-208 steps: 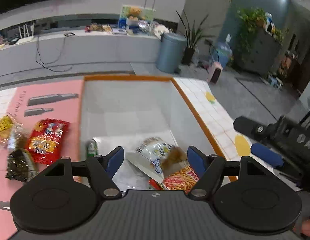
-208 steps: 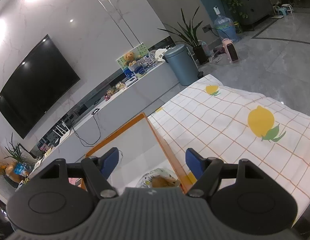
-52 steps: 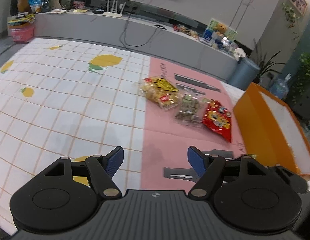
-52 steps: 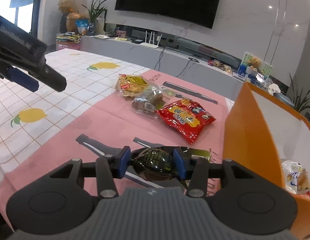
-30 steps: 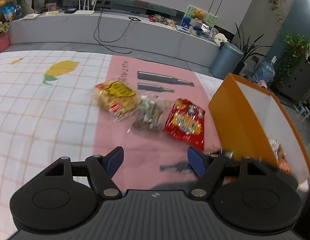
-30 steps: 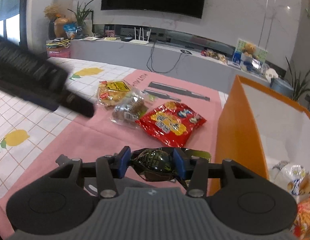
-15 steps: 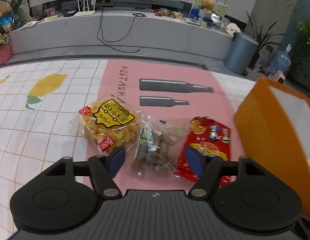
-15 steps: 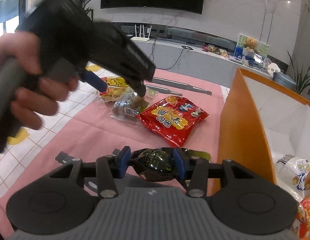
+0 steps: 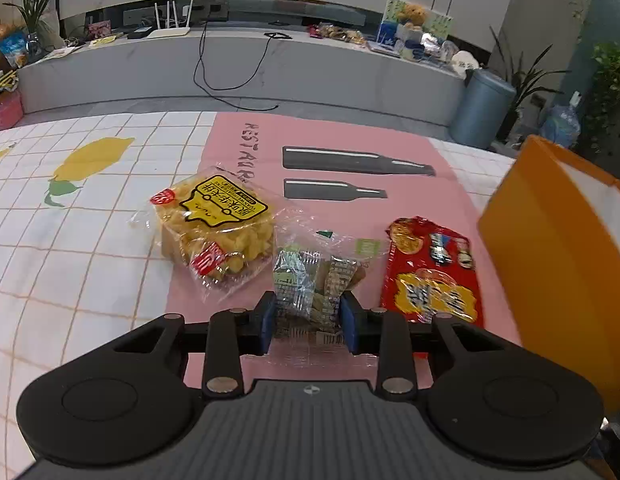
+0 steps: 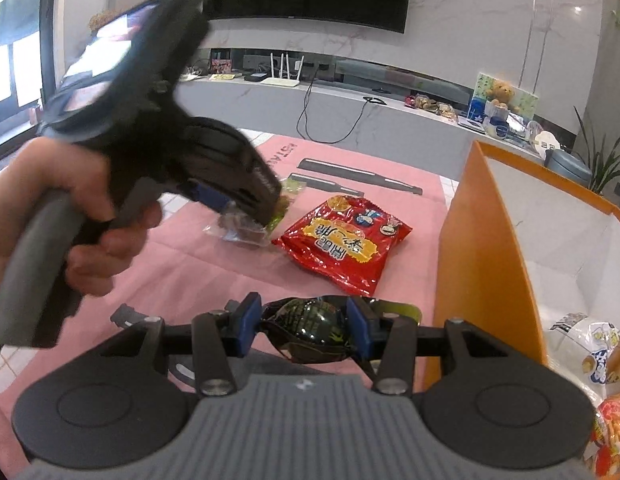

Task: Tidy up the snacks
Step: 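Lift the seaweed bag with the right gripper while the left grasps the clear snack bag, then carry both bags over the orange box with both grippers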

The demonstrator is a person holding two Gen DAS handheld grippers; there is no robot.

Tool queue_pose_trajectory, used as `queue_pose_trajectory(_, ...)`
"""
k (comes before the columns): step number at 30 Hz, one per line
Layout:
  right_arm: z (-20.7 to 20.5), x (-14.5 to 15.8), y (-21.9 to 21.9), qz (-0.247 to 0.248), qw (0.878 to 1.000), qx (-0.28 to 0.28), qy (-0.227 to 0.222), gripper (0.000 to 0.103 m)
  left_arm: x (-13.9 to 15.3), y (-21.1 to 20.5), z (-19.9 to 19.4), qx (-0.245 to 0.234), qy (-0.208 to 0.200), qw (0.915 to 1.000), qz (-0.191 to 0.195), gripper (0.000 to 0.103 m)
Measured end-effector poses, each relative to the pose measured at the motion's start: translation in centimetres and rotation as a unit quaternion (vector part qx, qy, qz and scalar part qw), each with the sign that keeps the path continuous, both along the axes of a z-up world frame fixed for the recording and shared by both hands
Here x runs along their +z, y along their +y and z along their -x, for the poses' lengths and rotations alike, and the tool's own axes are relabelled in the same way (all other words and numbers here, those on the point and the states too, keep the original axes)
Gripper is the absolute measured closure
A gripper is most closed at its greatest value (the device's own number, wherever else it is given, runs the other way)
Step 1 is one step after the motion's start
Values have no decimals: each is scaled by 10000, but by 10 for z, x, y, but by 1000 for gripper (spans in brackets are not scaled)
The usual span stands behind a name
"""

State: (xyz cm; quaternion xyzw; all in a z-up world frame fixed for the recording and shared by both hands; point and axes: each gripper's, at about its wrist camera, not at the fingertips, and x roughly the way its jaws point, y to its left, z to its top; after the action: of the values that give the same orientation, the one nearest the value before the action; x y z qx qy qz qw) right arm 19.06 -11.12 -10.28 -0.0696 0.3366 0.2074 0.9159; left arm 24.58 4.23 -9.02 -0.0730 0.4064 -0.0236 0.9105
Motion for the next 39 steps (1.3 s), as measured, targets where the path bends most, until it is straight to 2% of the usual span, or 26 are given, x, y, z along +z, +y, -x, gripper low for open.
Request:
queue_pose_trajectory(5,6,14,-9,-260,9995,-118,-148,57,21,8,24,-197,-157,9994,233,66)
queue_pose_trajectory(8,12,26,-16,-529,9981,-183,-271,57,35,12,37,-173,-252,9993,235,66)
queue_pose_trajectory(13,23,44,-23,-708,9958,-183,-559,57,63,20,63,-155,-444,9985,285,66)
queue_pose_trajectory(17,32,68,-46,-1171,9880,-537,-857,57,89,21,87,-179,-642,9971,373,66)
queue_pose_trajectory(21,43,96,-80,-1434,9802,-838,-1078,57,109,16,105,-230,-790,9940,724,66)
queue_pose_trajectory(26,49,103,-129,-1620,9743,-1237,-961,57,124,-8,119,-531,-770,9924,796,66)
queue_pose_trajectory(32,50,92,-172,-1512,9697,-1818,-606,57,129,-39,129,-831,-779,9899,841,66)
queue_pose_trajectory(37,44,79,-191,-1509,9717,-1816,30,57,126,-61,124,-1031,-621,9871,1056,66)
queue_pose_trajectory(39,43,78,-191,-1398,9738,-1788,105,57,125,-71,125,-1143,-635,9857,1063,66)
